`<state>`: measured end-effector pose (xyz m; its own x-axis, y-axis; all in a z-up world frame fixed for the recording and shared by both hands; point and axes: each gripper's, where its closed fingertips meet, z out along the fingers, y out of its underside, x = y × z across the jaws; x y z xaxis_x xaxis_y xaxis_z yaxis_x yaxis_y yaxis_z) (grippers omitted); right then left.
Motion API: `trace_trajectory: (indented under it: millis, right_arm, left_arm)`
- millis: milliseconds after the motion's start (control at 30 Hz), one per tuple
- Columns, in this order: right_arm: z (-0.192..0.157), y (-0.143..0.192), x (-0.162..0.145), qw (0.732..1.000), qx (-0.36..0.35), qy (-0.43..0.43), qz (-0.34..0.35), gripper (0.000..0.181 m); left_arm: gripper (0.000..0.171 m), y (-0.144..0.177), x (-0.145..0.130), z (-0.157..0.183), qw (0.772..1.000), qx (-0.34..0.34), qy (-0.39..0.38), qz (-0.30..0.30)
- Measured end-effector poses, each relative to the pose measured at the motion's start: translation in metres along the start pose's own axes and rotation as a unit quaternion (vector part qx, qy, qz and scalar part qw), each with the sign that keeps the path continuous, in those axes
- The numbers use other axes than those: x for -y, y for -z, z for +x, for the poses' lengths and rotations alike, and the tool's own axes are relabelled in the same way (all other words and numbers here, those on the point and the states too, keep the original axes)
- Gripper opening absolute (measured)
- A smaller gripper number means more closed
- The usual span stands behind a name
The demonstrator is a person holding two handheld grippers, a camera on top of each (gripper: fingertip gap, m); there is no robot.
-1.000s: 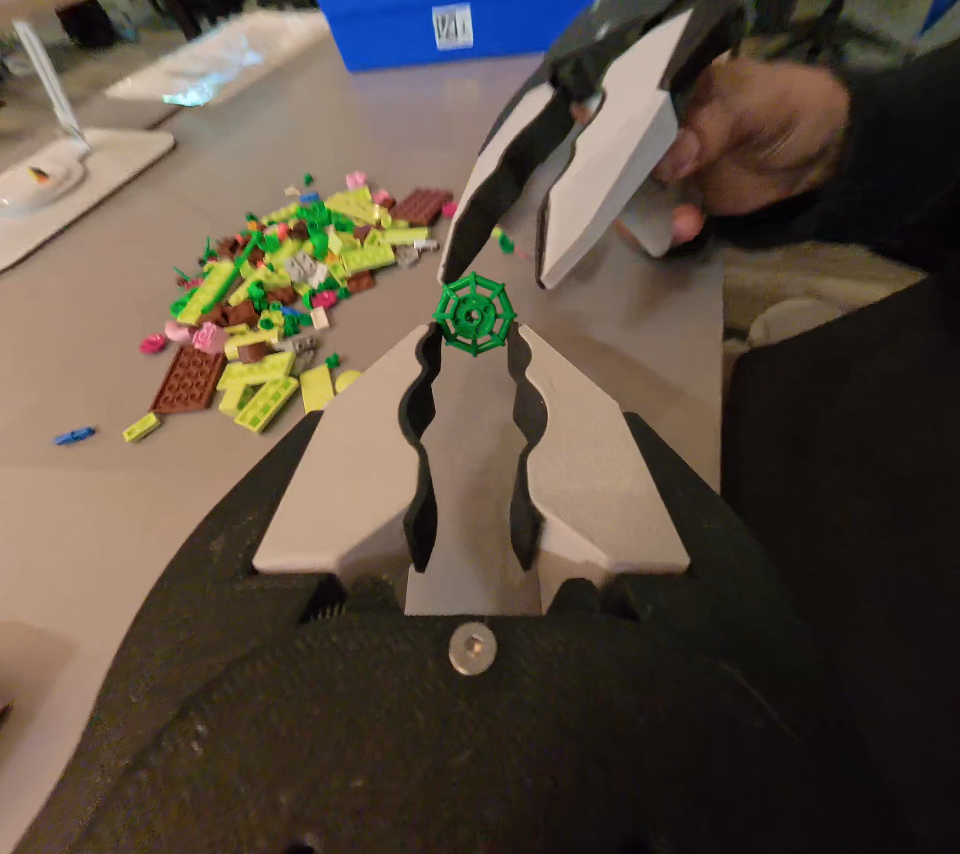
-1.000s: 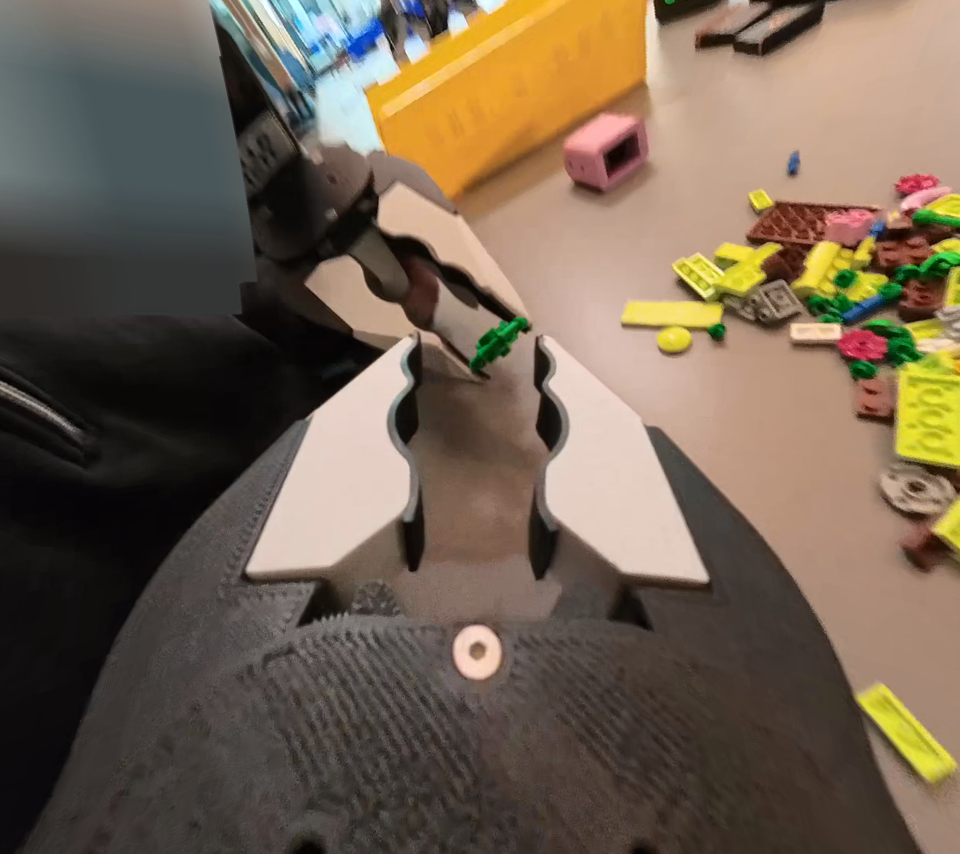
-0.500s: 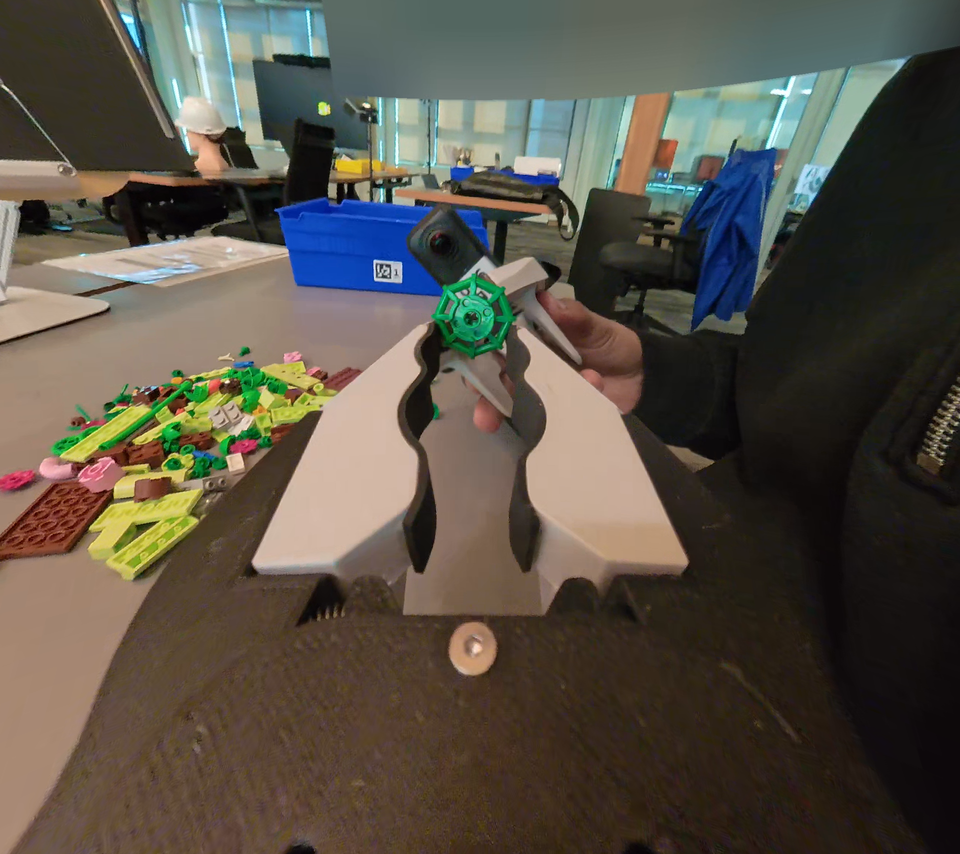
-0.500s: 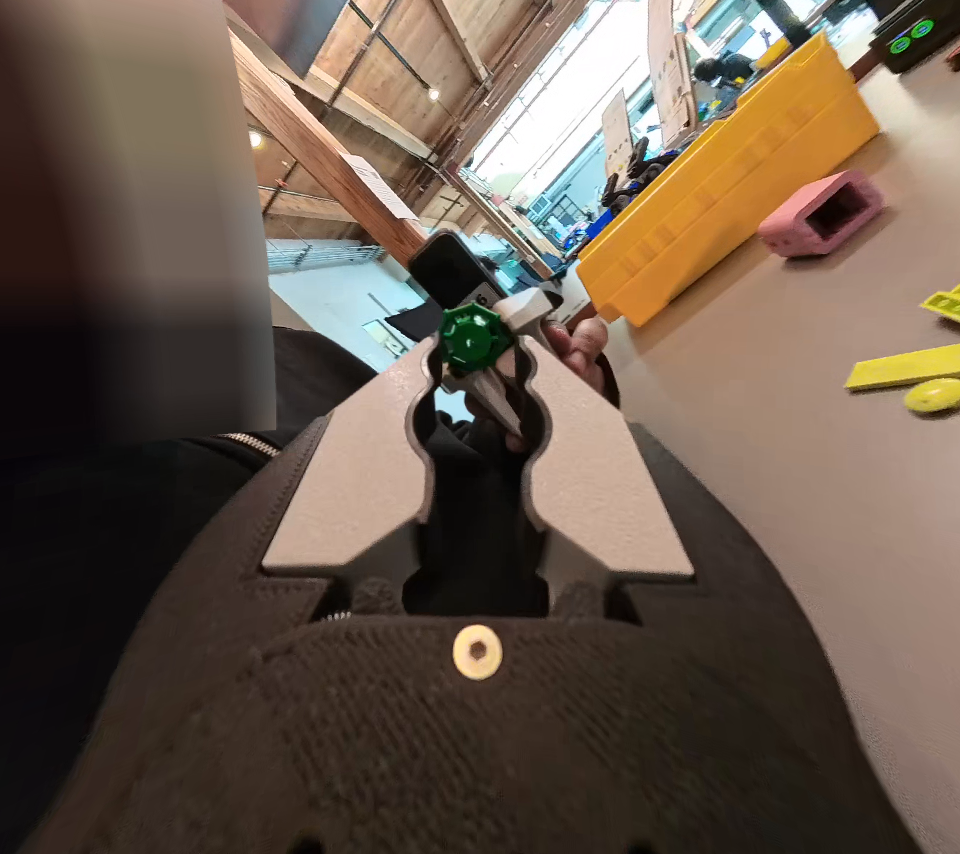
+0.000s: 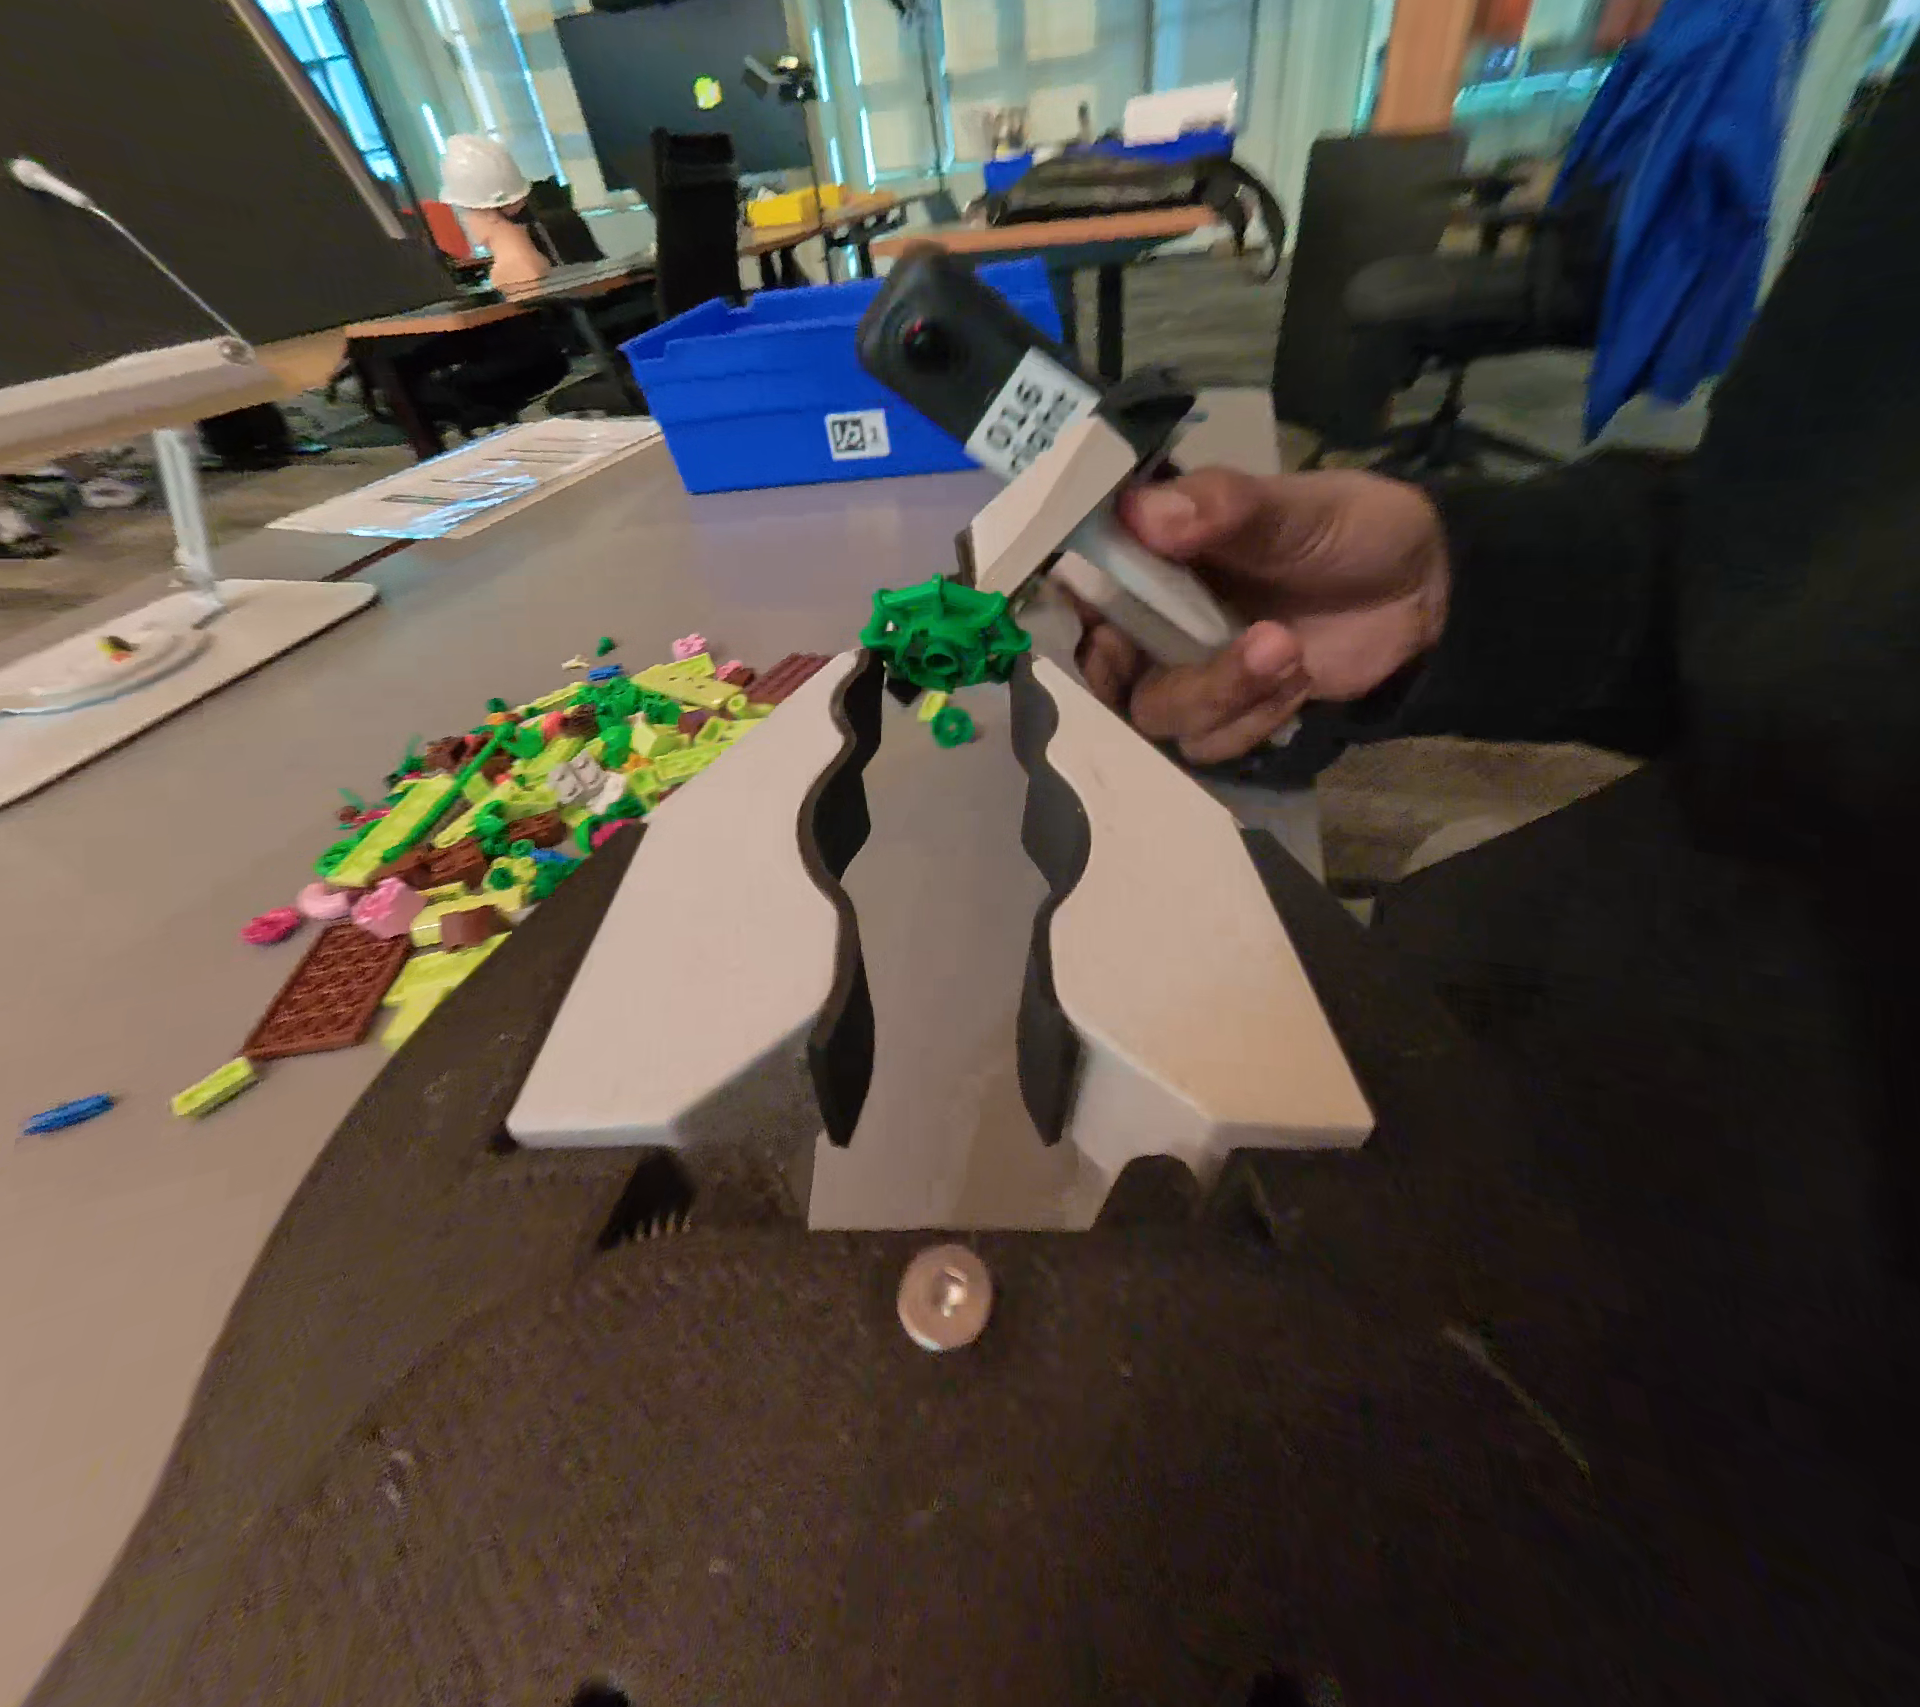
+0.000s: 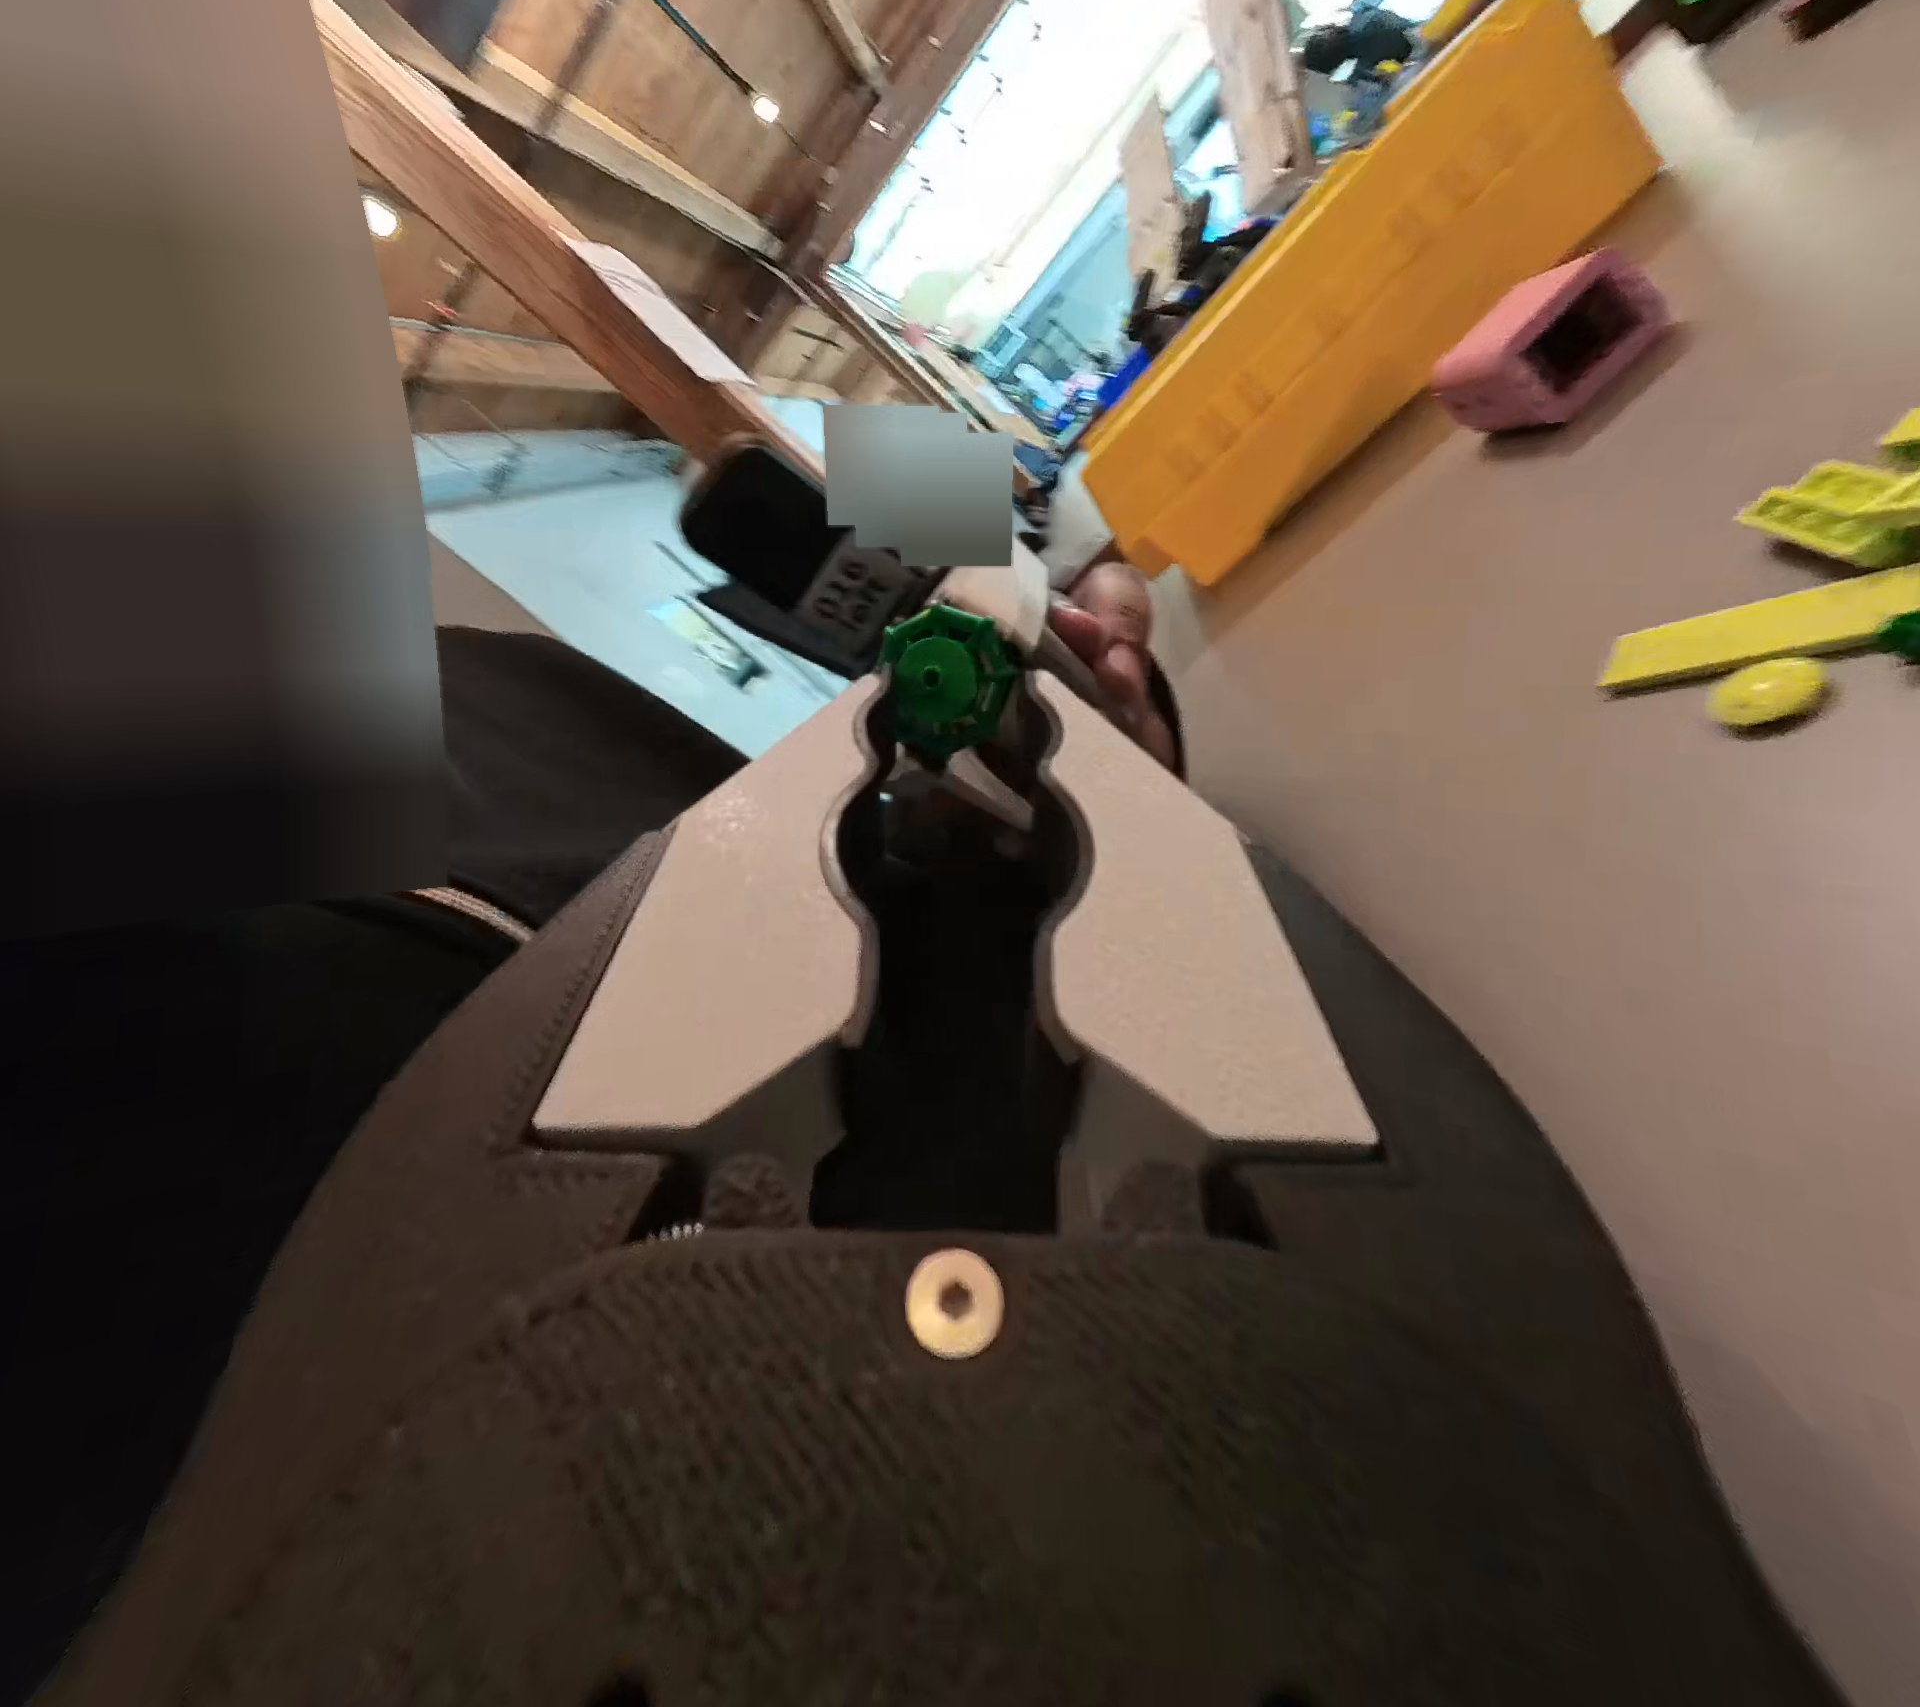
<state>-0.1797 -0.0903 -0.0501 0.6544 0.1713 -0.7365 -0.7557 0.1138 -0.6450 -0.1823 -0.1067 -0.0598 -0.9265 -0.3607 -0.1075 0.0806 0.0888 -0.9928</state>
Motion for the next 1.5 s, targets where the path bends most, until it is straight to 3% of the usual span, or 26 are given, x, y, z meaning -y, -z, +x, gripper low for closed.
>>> trace_trajectory:
  millis: [233, 633, 933, 1167, 1267, 1333, 1400, 1467, 1500]
  right_arm:
    - [0.008, 0.007, 0.0, 0.994, -0.076, 0.077, -0.032, 0.021]
    - [0.005, 0.007, -0.004, 0.996, -0.053, 0.063, -0.034, 0.015]
    - [0.014, 0.009, -0.009, 0.992, -0.09, 0.073, -0.054, 0.011]
    - [0.011, 0.015, 0.002, 0.998, -0.05, 0.036, -0.001, 0.011]
    - [0.007, 0.021, 0.006, 0.999, -0.031, 0.025, 0.017, 0.011]
    - [0.001, 0.022, 0.008, 0.999, -0.015, 0.043, 0.024, 0.01]
    - [-0.004, 0.022, 0.008, 0.996, -0.017, 0.082, 0.021, 0.01]
    - [-0.007, 0.022, 0.006, 0.992, -0.026, 0.125, 0.008, 0.011]
    - [-0.008, 0.021, 0.005, 0.989, -0.032, 0.144, 0.001, 0.011]
  left_arm:
    - [0.023, -0.002, -0.007, -0.002, 0.999, 0.018, -0.041, -0.029]
    - [0.022, -0.003, -0.013, 0.001, 0.998, 0.009, -0.042, -0.048]
    - [0.022, -0.005, -0.023, 0.0, 0.992, 0.026, -0.087, -0.089]
    - [0.026, -0.003, -0.014, -0.003, 0.998, 0.023, -0.034, -0.056]
    - [0.021, 0.0, -0.003, -0.001, 0.998, -0.013, 0.053, -0.017]
    - [0.021, -0.001, 0.003, 0.008, 0.976, -0.092, 0.199, 0.006]
    - [0.035, -0.001, 0.011, 0.01, 0.915, -0.174, 0.363, 0.033]
    - [0.033, 0.0, 0.017, 0.005, 0.863, -0.209, 0.454, 0.069]
    - [0.032, -0.001, 0.015, 0.005, 0.855, -0.211, 0.469, 0.073]
